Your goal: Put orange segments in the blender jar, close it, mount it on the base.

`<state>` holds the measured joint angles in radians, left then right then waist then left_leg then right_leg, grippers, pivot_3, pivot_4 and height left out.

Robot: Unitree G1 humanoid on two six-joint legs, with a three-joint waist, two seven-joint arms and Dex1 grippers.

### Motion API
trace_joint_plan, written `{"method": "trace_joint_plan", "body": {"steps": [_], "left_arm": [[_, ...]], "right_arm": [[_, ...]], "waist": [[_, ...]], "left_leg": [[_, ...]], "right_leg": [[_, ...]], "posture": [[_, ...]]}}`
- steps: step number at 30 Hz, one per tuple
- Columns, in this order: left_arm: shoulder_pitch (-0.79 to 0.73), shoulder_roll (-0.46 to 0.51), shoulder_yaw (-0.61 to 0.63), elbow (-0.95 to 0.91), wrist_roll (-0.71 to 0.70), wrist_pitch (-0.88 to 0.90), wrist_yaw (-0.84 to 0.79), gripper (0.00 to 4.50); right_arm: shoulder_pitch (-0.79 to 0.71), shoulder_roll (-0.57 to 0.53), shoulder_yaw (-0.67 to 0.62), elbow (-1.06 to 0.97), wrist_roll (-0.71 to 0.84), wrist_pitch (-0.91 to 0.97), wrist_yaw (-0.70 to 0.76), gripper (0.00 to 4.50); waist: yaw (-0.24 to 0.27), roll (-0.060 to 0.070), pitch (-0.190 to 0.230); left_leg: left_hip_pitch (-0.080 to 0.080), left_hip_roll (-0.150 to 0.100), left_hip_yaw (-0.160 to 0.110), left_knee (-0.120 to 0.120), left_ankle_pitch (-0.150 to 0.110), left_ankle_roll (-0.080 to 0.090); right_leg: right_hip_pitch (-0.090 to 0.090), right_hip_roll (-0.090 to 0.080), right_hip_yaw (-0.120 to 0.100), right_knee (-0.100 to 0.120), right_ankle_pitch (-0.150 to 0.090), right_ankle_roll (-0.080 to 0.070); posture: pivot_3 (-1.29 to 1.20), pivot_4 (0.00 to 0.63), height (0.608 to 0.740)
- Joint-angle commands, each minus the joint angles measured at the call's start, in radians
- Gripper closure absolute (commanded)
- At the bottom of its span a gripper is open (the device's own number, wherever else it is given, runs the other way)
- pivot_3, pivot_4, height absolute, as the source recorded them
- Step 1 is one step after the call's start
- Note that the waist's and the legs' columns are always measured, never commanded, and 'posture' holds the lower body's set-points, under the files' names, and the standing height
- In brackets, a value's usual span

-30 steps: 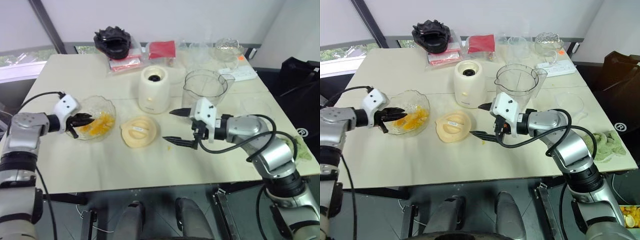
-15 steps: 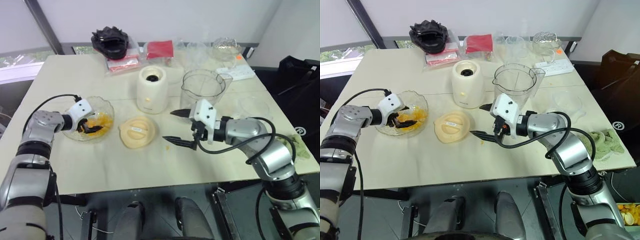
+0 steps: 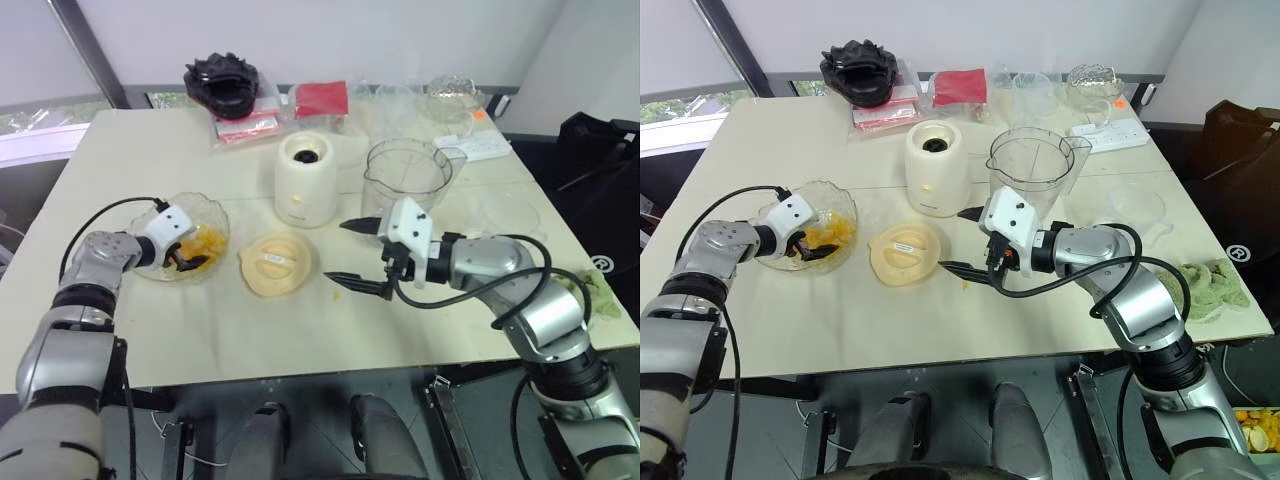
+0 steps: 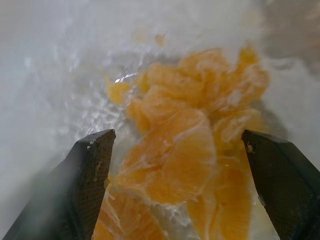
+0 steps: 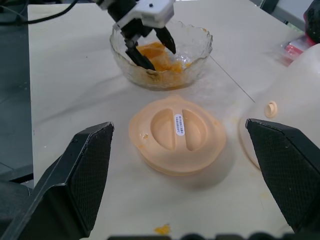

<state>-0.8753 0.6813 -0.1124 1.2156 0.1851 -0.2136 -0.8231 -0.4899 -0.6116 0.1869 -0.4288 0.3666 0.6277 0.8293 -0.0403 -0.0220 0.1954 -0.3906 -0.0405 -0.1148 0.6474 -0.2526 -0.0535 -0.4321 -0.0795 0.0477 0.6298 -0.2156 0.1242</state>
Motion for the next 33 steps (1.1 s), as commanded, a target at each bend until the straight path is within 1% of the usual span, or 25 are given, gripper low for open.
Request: {"method": "trace_joint_plan", "body": {"steps": [1, 7, 8, 10, 12, 18, 24, 26, 28, 33], "left_arm": [[-0.034, -0.011, 0.006, 0.032, 0.014, 0.025, 0.074, 0.31], [-0.027, -0.025, -0.002, 0.062, 0.032, 0.044, 0.150, 0.31], [-0.026, -0.025, 0.000, 0.063, 0.032, 0.047, 0.147, 0.54], [-0.023, -0.023, 0.004, 0.064, 0.030, 0.055, 0.140, 1.14], [-0.018, -0.017, 0.011, 0.064, 0.022, 0.072, 0.121, 2.08], [0.004, 0.010, 0.044, 0.041, -0.014, 0.102, 0.031, 2.08], [0.030, 0.032, 0.099, 0.014, -0.067, 0.117, 0.019, 2.08], [0.047, 0.042, 0.124, 0.000, -0.090, 0.113, 0.016, 2.64], [0.063, 0.046, 0.135, -0.013, -0.097, 0.116, 0.028, 3.40], [0.085, 0.039, 0.143, -0.039, -0.102, 0.112, 0.044, 3.40]], "right_arm": [[-0.003, -0.005, -0.017, -0.040, 0.005, -0.007, -0.003, 0.07], [0.001, -0.007, -0.021, -0.047, 0.004, -0.002, -0.012, 0.07], [0.001, -0.007, -0.020, -0.048, 0.004, -0.002, -0.012, 0.07], [-0.002, -0.006, -0.019, -0.046, 0.004, -0.002, -0.014, 0.07], [-0.004, -0.004, -0.017, -0.043, 0.003, -0.002, -0.014, 0.07], [-0.012, 0.000, -0.012, -0.035, 0.002, -0.007, -0.011, 0.07], [-0.021, 0.008, -0.007, -0.020, -0.006, -0.020, -0.010, 0.07], [-0.023, 0.011, -0.006, -0.016, -0.008, -0.024, -0.009, 0.07], [-0.026, 0.013, -0.004, -0.010, -0.011, -0.027, -0.005, 0.07], [-0.036, 0.015, 0.000, 0.006, -0.016, -0.038, 0.005, 0.07]], "waist": [[0.000, 0.000, 0.000], [-0.003, 0.000, 0.000], [-0.003, 0.000, 0.000], [-0.004, 0.000, 0.000], [-0.003, 0.000, 0.000], [-0.004, 0.000, 0.000], [-0.003, 0.000, 0.000], [-0.004, 0.000, 0.000], [-0.005, 0.000, 0.000], [-0.003, 0.000, 0.000]], "left_leg": [[0.000, 0.000, 0.000, 0.000, 0.000, 0.000], [0.000, 0.000, 0.000, 0.000, 0.000, 0.000], [0.001, 0.000, 0.000, 0.000, 0.000, 0.000], [0.001, 0.000, 0.000, 0.000, 0.000, 0.000], [0.001, 0.000, 0.000, 0.000, 0.000, 0.000], [0.001, 0.000, 0.000, 0.000, 0.000, 0.000], [0.001, 0.000, 0.000, 0.000, 0.000, 0.000], [0.001, 0.000, 0.000, 0.000, 0.000, 0.000], [0.001, 0.000, 0.000, 0.000, 0.000, 0.000], [0.001, 0.000, 0.000, 0.000, 0.000, 0.000]], "right_leg": [[0.000, 0.000, 0.000, 0.000, 0.000, 0.000], [0.000, 0.000, 0.000, 0.000, 0.000, 0.000], [0.000, 0.000, 0.000, 0.001, 0.000, 0.000], [0.000, 0.000, 0.000, 0.001, 0.000, 0.000], [0.000, 0.000, 0.000, 0.001, 0.000, 0.000], [0.000, 0.000, 0.000, 0.001, 0.000, 0.000], [0.000, 0.000, 0.000, 0.001, 0.000, 0.000], [0.000, 0.000, 0.000, 0.001, 0.000, 0.000], [0.000, 0.000, 0.000, 0.001, 0.000, 0.000], [0.000, 0.000, 0.000, 0.001, 0.000, 0.000]], "posture": [[0.00, 0.150, 0.740], [0.00, 0.150, 0.740], [0.00, 0.150, 0.740], [0.00, 0.150, 0.740], [0.00, 0.150, 0.740], [0.00, 0.150, 0.740], [0.00, 0.150, 0.740], [0.00, 0.150, 0.740], [0.00, 0.150, 0.740], [0.00, 0.150, 0.740]]}}
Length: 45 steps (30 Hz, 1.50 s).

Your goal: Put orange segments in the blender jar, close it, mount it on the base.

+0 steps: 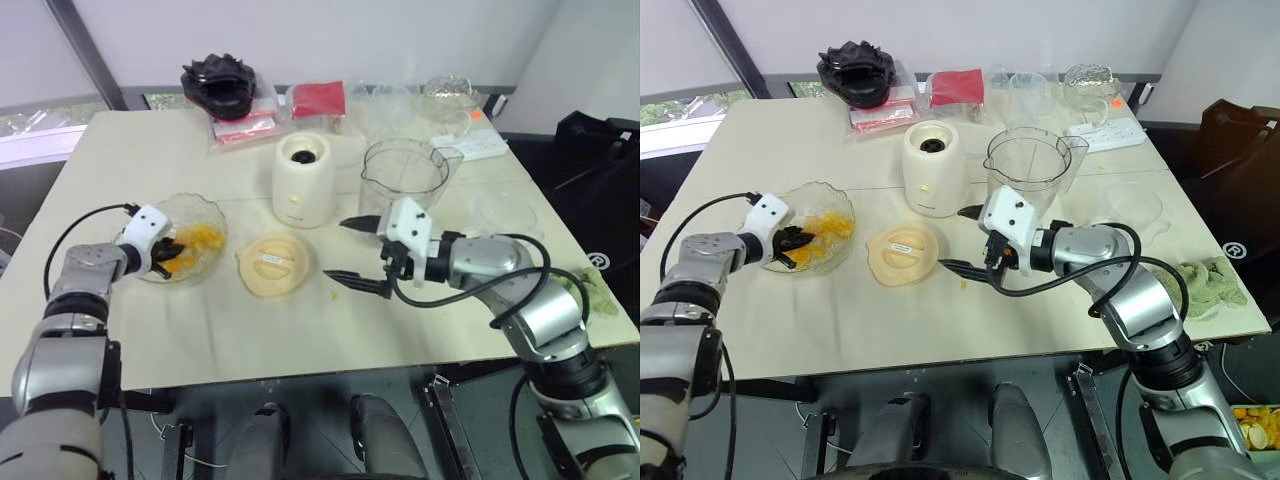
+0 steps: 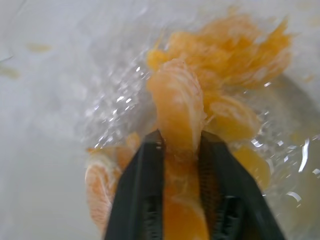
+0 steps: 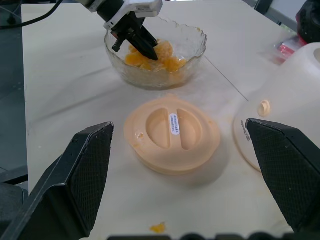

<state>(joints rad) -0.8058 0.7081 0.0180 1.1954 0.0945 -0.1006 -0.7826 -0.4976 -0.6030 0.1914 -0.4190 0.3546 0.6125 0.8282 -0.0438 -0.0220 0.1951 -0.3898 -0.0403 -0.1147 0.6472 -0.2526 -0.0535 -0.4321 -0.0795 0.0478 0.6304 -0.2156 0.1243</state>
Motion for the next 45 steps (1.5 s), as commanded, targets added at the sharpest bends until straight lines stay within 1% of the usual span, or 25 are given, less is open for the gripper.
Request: {"method": "trace_joint_plan", "body": {"steps": [1, 9, 13, 16, 19, 23, 27, 28, 30, 33, 39, 45], "left_arm": [[0.017, 0.009, 0.013, -0.022, -0.014, 0.001, 0.004, 3.40], [0.009, -0.002, 0.044, -0.072, -0.063, 0.016, -0.011, 3.40], [0.002, 0.008, 0.094, -0.127, -0.132, 0.055, -0.049, 3.40], [-0.002, 0.023, 0.150, -0.198, -0.203, 0.108, -0.077, 3.40], [0.009, 0.041, 0.182, -0.272, -0.243, 0.167, -0.095, 3.40], [0.043, 0.068, 0.159, -0.346, -0.233, 0.215, -0.121, 3.40], [0.092, 0.079, 0.093, -0.387, -0.180, 0.186, -0.151, 3.40], [0.096, 0.077, 0.082, -0.388, -0.169, 0.176, -0.146, 3.17], [0.094, 0.072, 0.061, -0.389, -0.155, 0.173, -0.147, 2.55], [0.092, 0.064, 0.026, -0.387, -0.134, 0.160, -0.170, 1.08], [0.085, 0.047, -0.036, -0.327, -0.075, 0.078, -0.160, 1.08], [0.034, 0.012, -0.085, -0.189, 0.019, -0.020, -0.021, 1.08]], "right_arm": [[-0.030, 0.007, -0.003, -0.002, -0.004, -0.025, 0.008, 0.07], [-0.036, 0.006, -0.004, 0.004, -0.007, -0.031, 0.020, 0.07], [-0.037, 0.007, -0.004, 0.001, -0.009, -0.028, 0.019, 0.07], [-0.038, 0.009, -0.003, 0.002, -0.009, -0.028, 0.021, 0.07], [-0.042, 0.013, 0.000, 0.006, -0.011, -0.029, 0.022, 0.07], [-0.047, 0.019, 0.004, 0.015, -0.015, -0.034, 0.028, 0.07], [-0.054, 0.030, 0.011, 0.025, -0.019, -0.040, 0.029, 0.07], [-0.056, 0.032, 0.012, 0.026, -0.020, -0.041, 0.028, 0.07], [-0.057, 0.034, 0.012, 0.028, -0.021, -0.042, 0.029, 0.07], [-0.054, 0.032, 0.011, 0.024, -0.020, -0.041, 0.028, 0.07], [-0.051, 0.028, 0.007, 0.020, -0.018, -0.036, 0.027, 0.07], [-0.051, 0.025, 0.005, 0.017, -0.018, -0.031, 0.026, 0.07]], "waist": [[0.000, 0.000, 0.000], [0.002, 0.000, 0.000], [0.004, 0.000, 0.000], [0.003, 0.000, 0.000], [0.000, 0.000, 0.000], [-0.001, 0.000, 0.000], [0.001, 0.000, 0.000], [0.001, 0.000, 0.000], [0.006, 0.000, 0.000], [0.008, 0.000, 0.000], [0.005, 0.000, 0.000], [0.004, 0.000, 0.000]], "left_leg": [[0.000, 0.000, 0.000, 0.000, 0.000, 0.000], [0.000, 0.000, 0.000, 0.000, 0.000, 0.000], [0.000, 0.000, 0.000, 0.000, 0.000, 0.000], [0.000, 0.000, 0.000, 0.000, 0.000, 0.000], [0.000, 0.000, 0.000, 0.000, 0.000, 0.000], [0.000, 0.000, 0.000, 0.000, 0.000, 0.000], [0.000, 0.000, 0.000, 0.000, 0.000, 0.000], [0.000, 0.000, 0.000, 0.000, 0.000, 0.000], [0.000, 0.000, 0.000, 0.000, 0.000, 0.000], [-0.001, 0.000, 0.000, 0.000, 0.000, 0.000], [-0.001, 0.000, 0.000, 0.000, 0.000, 0.000], [-0.001, 0.000, 0.000, 0.000, 0.000, 0.000]], "right_leg": [[0.000, 0.000, 0.000, 0.000, 0.000, 0.000], [0.000, 0.000, 0.000, 0.000, 0.000, 0.000], [0.000, 0.000, 0.000, 0.000, 0.000, 0.000], [0.000, 0.000, 0.000, 0.000, 0.000, 0.000], [0.000, 0.000, 0.000, 0.000, 0.000, 0.000], [0.000, 0.000, 0.000, 0.000, 0.000, 0.000], [0.000, 0.000, 0.000, 0.000, 0.000, 0.000], [0.000, 0.000, 0.000, 0.000, 0.000, 0.000], [0.000, 0.000, 0.000, 0.000, 0.000, 0.000], [0.000, 0.000, 0.000, -0.001, 0.000, 0.000], [0.000, 0.000, 0.000, -0.001, 0.000, 0.000], [0.000, 0.000, 0.000, -0.001, 0.000, 0.000]], "posture": [[0.00, 0.150, 0.740], [0.00, 0.150, 0.740], [0.00, 0.150, 0.740], [0.00, 0.150, 0.740], [0.00, 0.150, 0.740], [0.00, 0.150, 0.740], [0.00, 0.150, 0.740], [0.00, 0.150, 0.740], [0.00, 0.150, 0.740], [0.00, 0.150, 0.740], [0.00, 0.150, 0.740], [0.00, 0.150, 0.740]]}}
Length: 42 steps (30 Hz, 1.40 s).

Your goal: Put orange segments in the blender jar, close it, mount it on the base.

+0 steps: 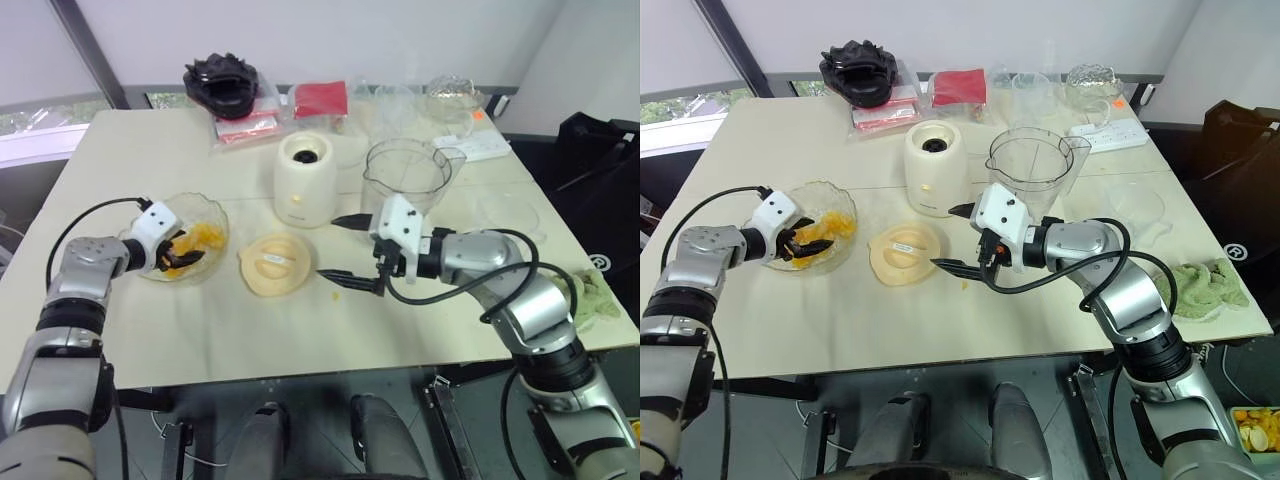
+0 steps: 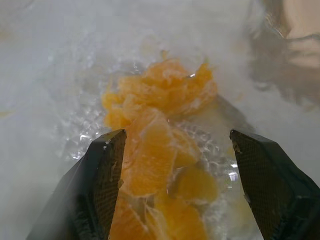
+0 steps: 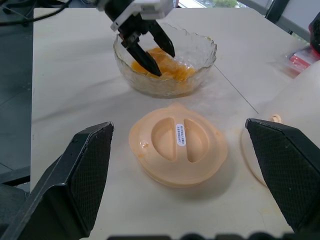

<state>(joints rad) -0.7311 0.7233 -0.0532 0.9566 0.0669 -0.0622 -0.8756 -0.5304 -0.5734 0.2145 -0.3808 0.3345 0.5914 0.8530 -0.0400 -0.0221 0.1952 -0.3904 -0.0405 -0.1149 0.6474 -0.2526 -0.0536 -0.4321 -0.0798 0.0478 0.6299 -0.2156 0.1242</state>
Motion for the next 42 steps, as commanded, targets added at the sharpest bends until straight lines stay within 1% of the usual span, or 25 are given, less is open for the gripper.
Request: {"method": "trace_joint_plan", "body": {"steps": [1, 3, 7, 13, 15, 16, 17, 19, 20, 27, 33, 38, 42], "left_arm": [[-0.052, -0.011, -0.024, 0.079, 0.063, -0.074, 0.104, 1.08], [-0.073, -0.025, -0.036, 0.129, 0.092, -0.100, 0.157, 1.08], [-0.110, -0.050, -0.040, 0.209, 0.109, -0.118, 0.211, 1.08], [-0.147, -0.075, -0.028, 0.285, 0.106, -0.088, 0.269, 1.08], [-0.151, -0.077, -0.024, 0.295, 0.101, -0.076, 0.267, 1.61], [-0.151, -0.077, -0.024, 0.298, 0.100, -0.074, 0.261, 1.99], [-0.150, -0.075, -0.024, 0.300, 0.098, -0.069, 0.257, 2.39], [-0.148, -0.073, -0.019, 0.302, 0.092, -0.054, 0.249, 3.44], [-0.146, -0.072, -0.014, 0.300, 0.087, -0.051, 0.237, 3.88], [-0.131, -0.049, 0.037, 0.275, 0.054, -0.053, 0.207, 3.88], [-0.137, -0.010, 0.164, 0.166, -0.087, -0.037, 0.109, 3.88], [-0.066, 0.037, 0.256, -0.052, -0.205, 0.096, 0.040, 3.88], [0.028, 0.051, 0.298, -0.246, -0.266, 0.228, 0.043, 3.88]], "right_arm": [[-0.019, -0.006, -0.018, -0.022, 0.001, -0.009, 0.001, 0.07], [-0.021, -0.006, -0.018, -0.021, 0.001, -0.009, 0.000, 0.07], [-0.023, -0.004, -0.017, -0.021, -0.001, -0.009, -0.001, 0.07], [-0.022, -0.004, -0.019, -0.022, -0.005, -0.011, -0.004, 0.07], [-0.020, -0.006, -0.021, -0.024, -0.006, -0.012, -0.004, 0.07], [-0.021, -0.006, -0.020, -0.024, -0.007, -0.013, -0.004, 0.07], [-0.021, -0.005, -0.021, -0.024, -0.007, -0.013, -0.005, 0.07], [-0.021, -0.004, -0.020, -0.023, -0.008, -0.014, -0.007, 0.07], [-0.021, -0.003, -0.020, -0.023, -0.008, -0.014, -0.007, 0.07], [-0.026, 0.003, -0.015, -0.015, -0.011, -0.020, -0.006, 0.07], [-0.030, 0.010, -0.009, -0.009, -0.015, -0.027, -0.001, 0.07], [-0.032, 0.019, -0.001, -0.001, -0.017, -0.036, -0.001, 0.07], [-0.038, 0.026, 0.004, 0.010, -0.019, -0.045, 0.002, 0.07]], "waist": [[0.001, 0.000, 0.000], [0.002, 0.000, 0.000], [0.003, 0.000, 0.000], [0.001, 0.000, 0.000], [0.000, 0.000, 0.000], [-0.001, 0.000, 0.000], [-0.002, 0.000, 0.000], [-0.002, 0.000, 0.000], [-0.002, 0.000, 0.000], [-0.003, 0.000, 0.000], [-0.002, 0.000, 0.000], [-0.005, 0.000, 0.000], [-0.005, 0.000, 0.000]], "left_leg": [[0.000, 0.000, 0.000, 0.000, 0.000, 0.000], [0.000, 0.000, 0.000, 0.000, 0.000, 0.000], [0.000, 0.000, 0.000, 0.000, 0.000, 0.000], [0.000, 0.000, 0.000, 0.000, 0.000, 0.000], [0.000, 0.000, 0.000, 0.000, 0.000, 0.000], [0.000, 0.000, 0.000, 0.000, 0.000, 0.000], [0.000, 0.000, 0.000, 0.000, 0.000, 0.000], [0.000, 0.000, 0.000, 0.000, 0.000, 0.000], [0.000, 0.000, 0.000, 0.000, 0.000, 0.000], [0.000, 0.000, 0.000, 0.000, 0.000, 0.000], [0.000, 0.000, 0.000, 0.000, 0.000, 0.000], [0.000, 0.000, 0.000, 0.000, 0.000, 0.000], [0.000, 0.000, 0.000, -0.001, 0.000, 0.000]], "right_leg": [[0.000, 0.000, 0.000, 0.000, 0.000, 0.000], [0.000, 0.000, 0.000, 0.000, 0.000, 0.000], [0.000, 0.000, 0.000, 0.000, 0.000, 0.000], [0.000, 0.000, 0.000, 0.000, 0.000, 0.000], [0.000, 0.000, 0.000, 0.000, 0.000, 0.000], [0.000, 0.000, 0.000, 0.000, 0.000, 0.000], [0.000, 0.000, 0.000, 0.000, 0.000, 0.000], [0.000, 0.000, 0.000, 0.000, 0.000, 0.000], [0.000, 0.000, 0.000, 0.000, 0.000, 0.000], [0.000, 0.000, 0.000, 0.000, 0.000, 0.000], [0.000, 0.000, 0.000, 0.000, 0.000, 0.000], [0.000, 0.000, 0.000, 0.000, 0.000, 0.000], [0.000, 0.000, 0.000, 0.000, 0.000, 0.000]], "posture": [[0.00, 0.150, 0.740], [0.00, 0.150, 0.740], [0.00, 0.150, 0.740], [0.00, 0.150, 0.740], [0.00, 0.150, 0.740], [0.00, 0.150, 0.740], [0.00, 0.150, 0.740], [0.00, 0.150, 0.740], [0.00, 0.150, 0.740], [0.00, 0.150, 0.740], [0.00, 0.150, 0.740], [0.00, 0.150, 0.740], [0.00, 0.150, 0.740]]}}
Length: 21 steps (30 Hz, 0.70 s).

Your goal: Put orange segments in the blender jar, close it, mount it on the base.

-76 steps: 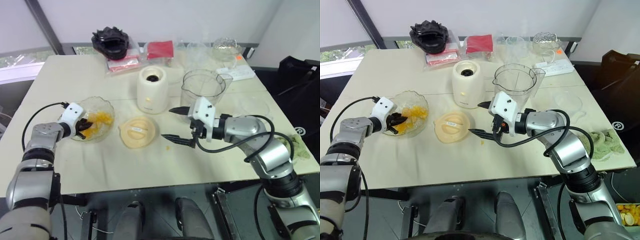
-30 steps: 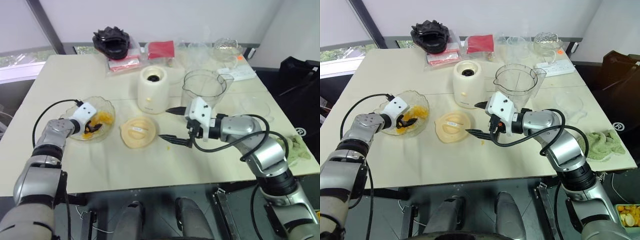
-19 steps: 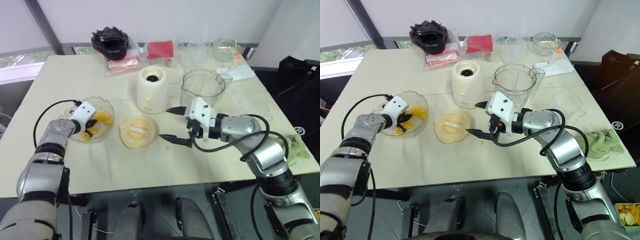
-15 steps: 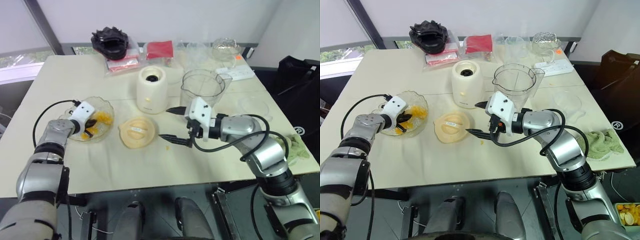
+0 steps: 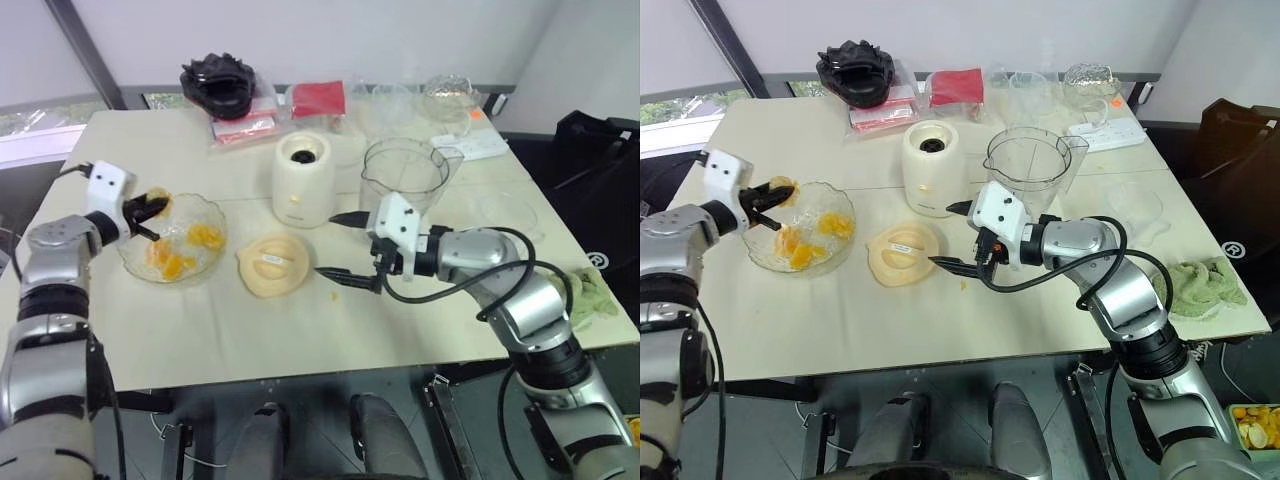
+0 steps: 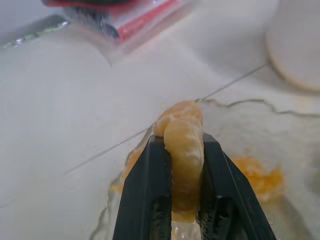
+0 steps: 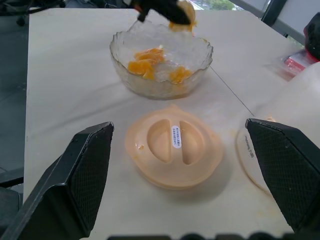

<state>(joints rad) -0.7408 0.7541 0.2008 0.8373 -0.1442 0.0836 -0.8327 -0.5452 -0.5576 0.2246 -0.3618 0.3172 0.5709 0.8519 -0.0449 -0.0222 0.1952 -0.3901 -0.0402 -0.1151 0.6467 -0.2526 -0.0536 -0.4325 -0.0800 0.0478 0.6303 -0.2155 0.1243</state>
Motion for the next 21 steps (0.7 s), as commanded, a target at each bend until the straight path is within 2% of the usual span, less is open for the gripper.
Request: {"method": "trace_joint_plan", "body": {"steps": [1, 7, 11, 16, 21], "left_arm": [[0.057, 0.021, 0.057, -0.170, -0.074, 0.118, 0.001, 3.88], [0.159, 0.029, 0.087, -0.356, -0.142, 0.263, -0.001, 3.88], [0.171, 0.017, 0.133, -0.458, -0.243, 0.392, -0.010, 3.88], [0.058, 0.002, 0.170, -0.547, -0.342, 0.505, 0.041, 3.88], [-0.140, -0.007, 0.116, -0.541, -0.361, 0.536, 0.029, 3.88]], "right_arm": [[-0.024, 0.011, -0.005, -0.007, -0.002, -0.026, 0.004, 0.07], [-0.032, 0.017, 0.001, 0.006, -0.004, -0.037, 0.009, 0.07], [-0.033, 0.019, 0.001, 0.009, -0.006, -0.040, 0.010, 0.07], [-0.016, 0.013, 0.000, -0.003, -0.012, -0.038, 0.007, 0.07], [0.004, 0.013, -0.009, -0.024, -0.016, -0.023, -0.013, 0.07]], "waist": [[0.001, 0.000, 0.000], [0.003, 0.000, 0.000], [0.003, 0.000, 0.000], [0.008, 0.000, 0.000], [0.007, -0.001, 0.000]], "left_leg": [[0.000, 0.000, 0.000, 0.000, 0.000, 0.000], [0.000, 0.000, 0.000, 0.000, 0.000, 0.000], [0.000, 0.000, 0.000, 0.000, 0.000, 0.000], [0.000, 0.000, 0.000, 0.000, 0.000, 0.000], [0.000, 0.000, 0.000, 0.001, 0.000, 0.000]], "right_leg": [[0.000, 0.000, 0.000, 0.000, 0.000, 0.000], [0.000, 0.000, 0.000, 0.000, 0.000, 0.000], [0.000, 0.000, 0.000, 0.000, 0.000, 0.000], [0.000, 0.000, 0.000, -0.001, 0.000, 0.000], [0.001, 0.000, 0.000, -0.001, 0.000, 0.000]], "posture": [[0.00, 0.150, 0.740], [0.00, 0.150, 0.740], [0.00, 0.150, 0.740], [0.00, 0.150, 0.740], [0.00, 0.150, 0.740]]}}
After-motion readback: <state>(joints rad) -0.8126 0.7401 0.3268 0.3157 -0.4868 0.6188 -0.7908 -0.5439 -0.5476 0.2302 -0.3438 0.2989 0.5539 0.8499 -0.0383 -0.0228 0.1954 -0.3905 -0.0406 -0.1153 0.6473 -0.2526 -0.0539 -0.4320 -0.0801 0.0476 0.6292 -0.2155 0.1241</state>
